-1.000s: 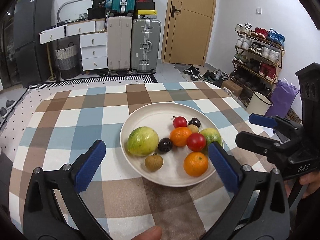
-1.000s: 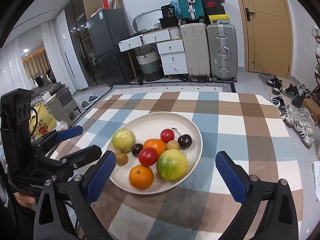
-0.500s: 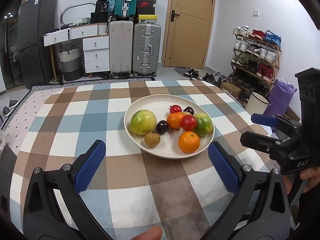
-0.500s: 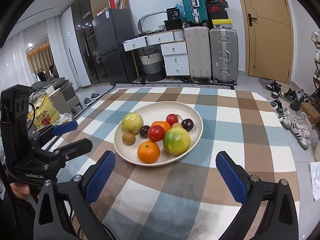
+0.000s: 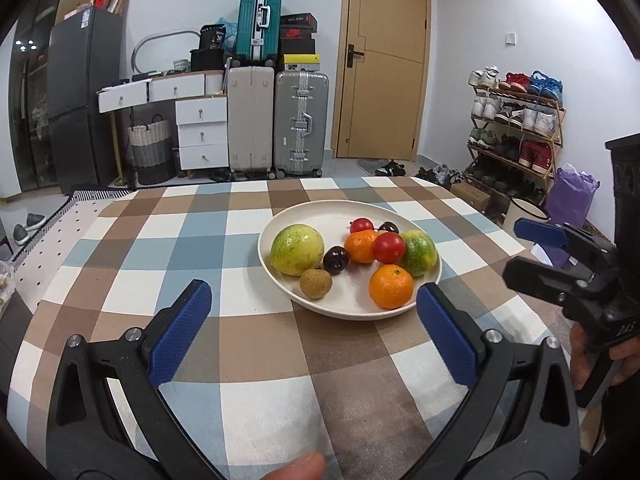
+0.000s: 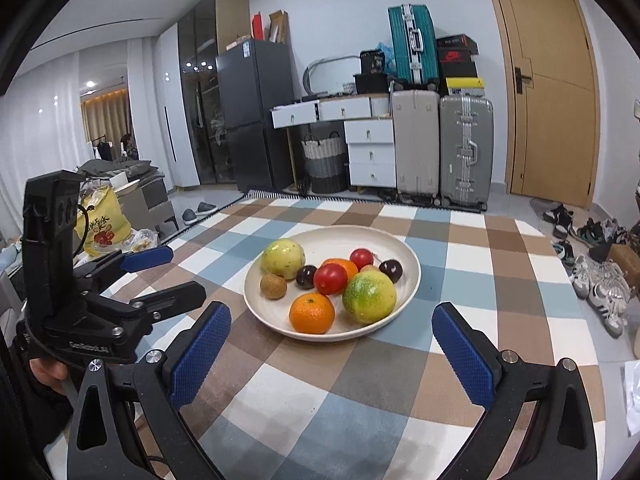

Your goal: Organize fruits

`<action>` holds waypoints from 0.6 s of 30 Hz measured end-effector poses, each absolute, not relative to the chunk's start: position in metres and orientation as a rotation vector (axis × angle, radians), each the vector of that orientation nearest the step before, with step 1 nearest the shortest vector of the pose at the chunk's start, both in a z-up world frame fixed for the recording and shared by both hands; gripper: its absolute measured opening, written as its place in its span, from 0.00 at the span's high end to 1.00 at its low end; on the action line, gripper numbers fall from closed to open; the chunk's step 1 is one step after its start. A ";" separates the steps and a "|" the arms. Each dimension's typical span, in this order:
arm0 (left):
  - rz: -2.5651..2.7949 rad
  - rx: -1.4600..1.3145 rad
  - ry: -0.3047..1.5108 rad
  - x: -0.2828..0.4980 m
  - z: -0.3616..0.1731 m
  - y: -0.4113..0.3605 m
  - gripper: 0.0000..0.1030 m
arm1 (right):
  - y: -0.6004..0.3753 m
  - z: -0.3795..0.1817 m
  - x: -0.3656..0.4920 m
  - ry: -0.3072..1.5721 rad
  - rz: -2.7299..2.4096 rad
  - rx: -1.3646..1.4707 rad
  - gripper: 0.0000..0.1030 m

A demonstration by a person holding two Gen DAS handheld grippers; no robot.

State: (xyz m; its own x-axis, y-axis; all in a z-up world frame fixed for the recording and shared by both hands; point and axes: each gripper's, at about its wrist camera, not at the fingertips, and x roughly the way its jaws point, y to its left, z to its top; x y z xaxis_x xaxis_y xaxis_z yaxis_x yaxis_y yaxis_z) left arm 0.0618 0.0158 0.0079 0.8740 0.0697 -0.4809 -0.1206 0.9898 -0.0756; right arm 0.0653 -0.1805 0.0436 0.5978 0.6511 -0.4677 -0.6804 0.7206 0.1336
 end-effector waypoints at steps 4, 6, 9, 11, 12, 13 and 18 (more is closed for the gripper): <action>0.097 -0.113 0.478 0.061 0.008 0.017 0.01 | -0.184 0.043 0.060 0.463 0.779 -0.057 0.01; 0.093 -0.116 0.477 0.062 0.008 0.018 0.01 | -0.184 0.043 0.058 0.450 0.776 -0.065 0.01; 0.094 -0.125 0.476 0.062 0.008 0.020 0.01 | -0.185 0.045 0.056 0.438 0.777 -0.062 0.01; 0.096 -0.133 0.471 0.062 0.008 0.022 0.01 | -0.186 0.045 0.057 0.436 0.771 -0.055 0.01; 0.099 -0.137 0.468 0.061 0.007 0.023 0.01 | -0.187 0.045 0.057 0.437 0.766 -0.052 0.01; 0.100 -0.139 0.466 0.060 0.008 0.023 0.01 | -0.188 0.045 0.057 0.438 0.763 -0.051 0.01; 0.093 -0.136 0.466 0.060 0.007 0.023 0.01 | -0.189 0.044 0.057 0.439 0.760 -0.050 0.00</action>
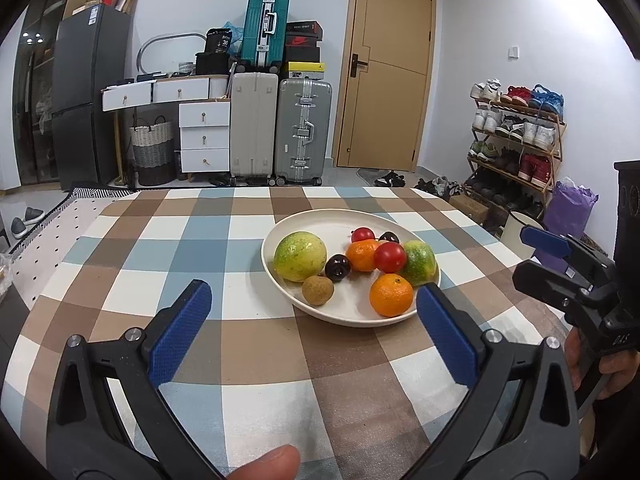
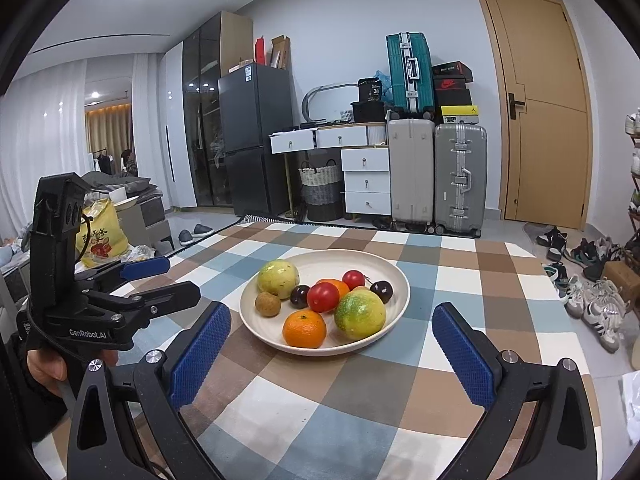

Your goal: Organize fruits

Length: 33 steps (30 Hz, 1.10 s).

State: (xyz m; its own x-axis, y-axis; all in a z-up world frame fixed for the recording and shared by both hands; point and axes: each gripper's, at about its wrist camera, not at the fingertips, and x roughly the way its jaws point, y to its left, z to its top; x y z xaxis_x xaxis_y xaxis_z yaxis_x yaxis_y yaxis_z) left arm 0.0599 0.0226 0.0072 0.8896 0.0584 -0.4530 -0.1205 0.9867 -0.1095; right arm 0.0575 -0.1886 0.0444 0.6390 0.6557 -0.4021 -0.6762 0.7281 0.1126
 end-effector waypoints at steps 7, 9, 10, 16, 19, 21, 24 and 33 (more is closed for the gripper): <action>0.099 -0.140 0.471 0.061 0.006 0.024 0.01 | -0.190 0.043 0.056 0.431 0.753 -0.057 0.00; 0.098 -0.139 0.470 0.062 0.006 0.024 0.01 | -0.190 0.043 0.056 0.431 0.754 -0.057 0.00; 0.101 -0.139 0.470 0.061 0.006 0.024 0.01 | -0.190 0.043 0.056 0.430 0.753 -0.057 0.00; 0.100 -0.139 0.466 0.061 0.006 0.025 0.01 | -0.189 0.043 0.056 0.432 0.754 -0.055 0.00; 0.098 -0.139 0.466 0.061 0.006 0.025 0.01 | -0.189 0.043 0.056 0.431 0.753 -0.055 0.00; 0.101 -0.140 0.465 0.061 0.006 0.025 0.01 | -0.189 0.043 0.056 0.432 0.752 -0.056 0.00; 0.098 -0.138 0.464 0.061 0.006 0.024 0.01 | -0.189 0.043 0.055 0.433 0.753 -0.055 0.00; 0.096 -0.137 0.464 0.062 0.006 0.024 0.01 | -0.189 0.043 0.055 0.433 0.753 -0.056 0.00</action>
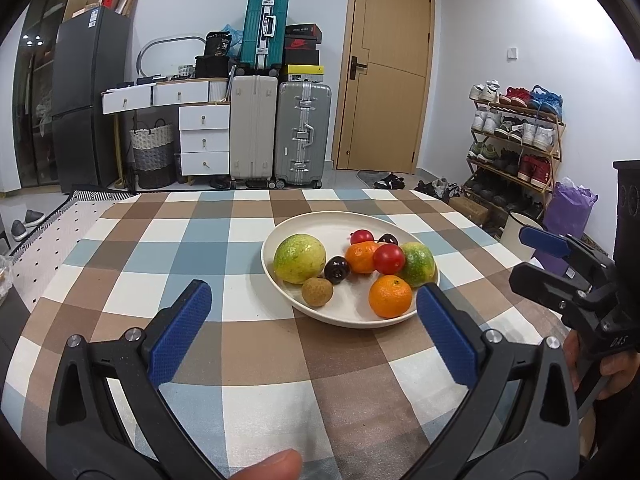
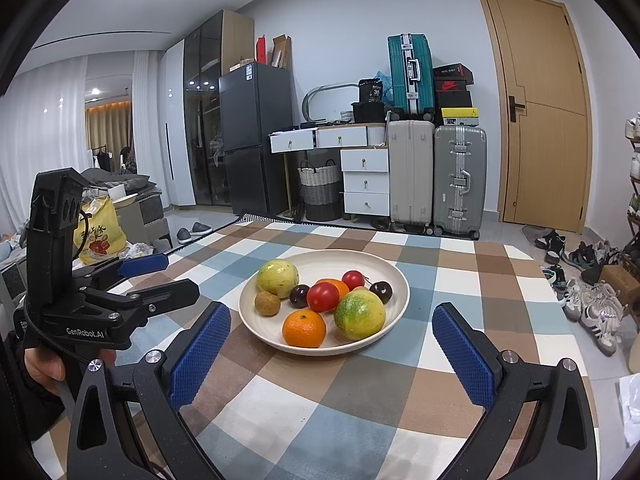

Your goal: Organize fruits

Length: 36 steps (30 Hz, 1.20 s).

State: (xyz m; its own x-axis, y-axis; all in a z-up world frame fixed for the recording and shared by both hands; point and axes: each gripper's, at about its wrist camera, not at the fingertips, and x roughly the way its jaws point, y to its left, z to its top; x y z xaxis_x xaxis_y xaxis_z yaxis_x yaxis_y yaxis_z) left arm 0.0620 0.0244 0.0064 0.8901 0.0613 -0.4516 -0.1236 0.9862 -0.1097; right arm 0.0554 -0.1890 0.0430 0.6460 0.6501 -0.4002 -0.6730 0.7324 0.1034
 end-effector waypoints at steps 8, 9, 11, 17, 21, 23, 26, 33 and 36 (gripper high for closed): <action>0.095 -0.138 0.464 0.061 0.006 0.024 0.01 | -0.189 0.043 0.055 0.433 0.753 -0.056 0.00; 0.094 -0.137 0.463 0.061 0.006 0.024 0.01 | -0.189 0.043 0.055 0.434 0.752 -0.056 0.00; 0.095 -0.137 0.463 0.061 0.006 0.024 0.01 | -0.189 0.043 0.055 0.433 0.753 -0.057 0.00; 0.095 -0.138 0.463 0.061 0.006 0.024 0.01 | -0.189 0.043 0.055 0.433 0.753 -0.058 0.00; 0.093 -0.138 0.461 0.061 0.006 0.024 0.01 | -0.188 0.043 0.055 0.433 0.754 -0.059 0.00; 0.094 -0.137 0.461 0.060 0.006 0.024 0.01 | -0.188 0.043 0.055 0.433 0.754 -0.059 0.00; 0.096 -0.136 0.463 0.061 0.006 0.024 0.01 | -0.188 0.043 0.055 0.433 0.754 -0.059 0.00; 0.100 -0.138 0.466 0.062 0.008 0.024 0.01 | -0.188 0.043 0.055 0.433 0.754 -0.060 0.00; 0.100 -0.137 0.467 0.062 0.008 0.024 0.01 | -0.188 0.043 0.055 0.434 0.754 -0.059 0.00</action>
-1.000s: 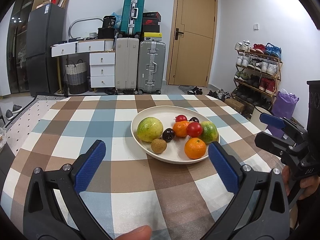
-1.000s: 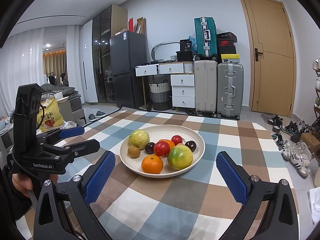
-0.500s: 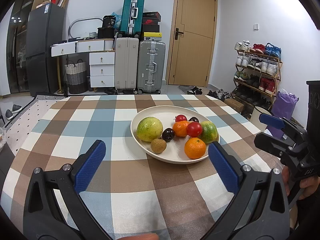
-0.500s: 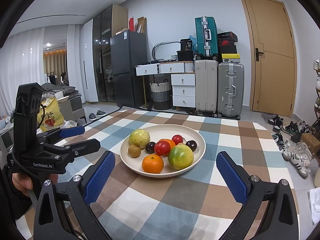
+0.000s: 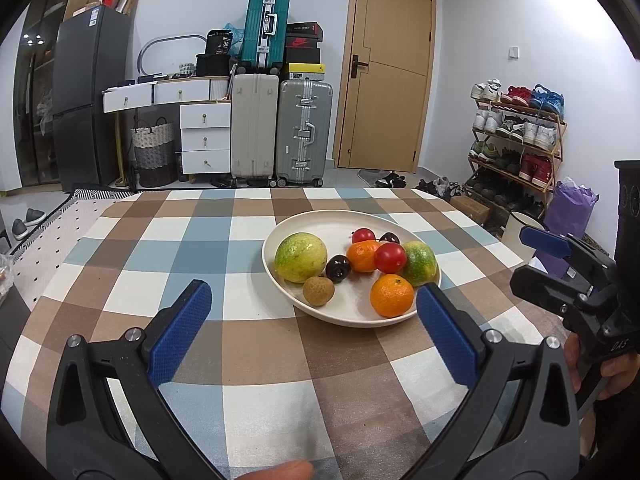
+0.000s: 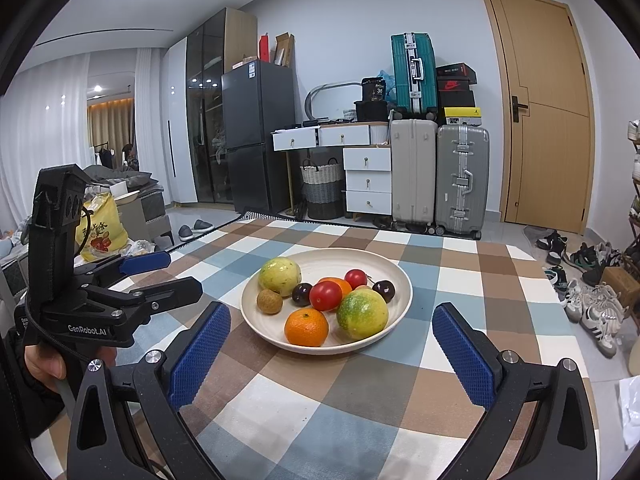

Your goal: Organize fruits

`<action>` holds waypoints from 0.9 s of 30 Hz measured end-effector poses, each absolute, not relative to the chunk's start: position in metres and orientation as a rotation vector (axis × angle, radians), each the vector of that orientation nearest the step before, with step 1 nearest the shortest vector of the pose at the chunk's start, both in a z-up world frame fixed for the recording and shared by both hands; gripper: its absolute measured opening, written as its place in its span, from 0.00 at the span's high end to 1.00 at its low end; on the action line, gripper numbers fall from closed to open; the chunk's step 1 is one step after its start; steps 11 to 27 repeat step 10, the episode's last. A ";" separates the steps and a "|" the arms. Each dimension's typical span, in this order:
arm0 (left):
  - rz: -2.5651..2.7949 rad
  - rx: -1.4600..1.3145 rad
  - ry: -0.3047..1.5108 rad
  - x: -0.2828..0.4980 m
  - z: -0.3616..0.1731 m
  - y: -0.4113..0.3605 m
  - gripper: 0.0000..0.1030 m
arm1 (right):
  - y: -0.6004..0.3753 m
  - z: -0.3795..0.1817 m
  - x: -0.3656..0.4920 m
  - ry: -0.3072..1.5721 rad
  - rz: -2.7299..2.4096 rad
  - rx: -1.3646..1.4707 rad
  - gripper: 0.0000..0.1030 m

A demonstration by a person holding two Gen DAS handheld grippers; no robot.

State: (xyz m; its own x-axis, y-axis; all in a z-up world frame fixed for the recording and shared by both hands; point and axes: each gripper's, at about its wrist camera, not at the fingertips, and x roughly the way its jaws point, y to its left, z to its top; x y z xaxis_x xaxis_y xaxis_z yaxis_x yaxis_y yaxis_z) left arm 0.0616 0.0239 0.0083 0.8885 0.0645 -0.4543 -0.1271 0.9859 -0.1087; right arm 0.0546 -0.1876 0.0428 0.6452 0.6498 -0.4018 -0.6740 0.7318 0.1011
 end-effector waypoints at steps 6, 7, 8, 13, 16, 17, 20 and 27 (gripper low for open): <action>0.101 -0.139 0.464 0.061 0.008 0.024 0.01 | -0.188 0.043 0.054 0.434 0.755 -0.060 0.00; 0.101 -0.139 0.463 0.061 0.008 0.024 0.01 | -0.187 0.043 0.055 0.434 0.754 -0.060 0.00; 0.101 -0.139 0.464 0.061 0.008 0.024 0.01 | -0.187 0.043 0.054 0.433 0.754 -0.060 0.00; 0.101 -0.138 0.465 0.061 0.008 0.024 0.01 | -0.187 0.043 0.054 0.433 0.754 -0.060 0.00; 0.101 -0.138 0.465 0.061 0.008 0.024 0.01 | -0.187 0.043 0.054 0.433 0.754 -0.060 0.00; 0.101 -0.138 0.465 0.061 0.008 0.024 0.01 | -0.187 0.043 0.054 0.433 0.754 -0.060 0.00; 0.101 -0.138 0.465 0.061 0.008 0.024 0.01 | -0.187 0.043 0.054 0.433 0.754 -0.060 0.00; 0.101 -0.138 0.465 0.061 0.008 0.024 0.01 | -0.187 0.043 0.054 0.433 0.754 -0.060 0.00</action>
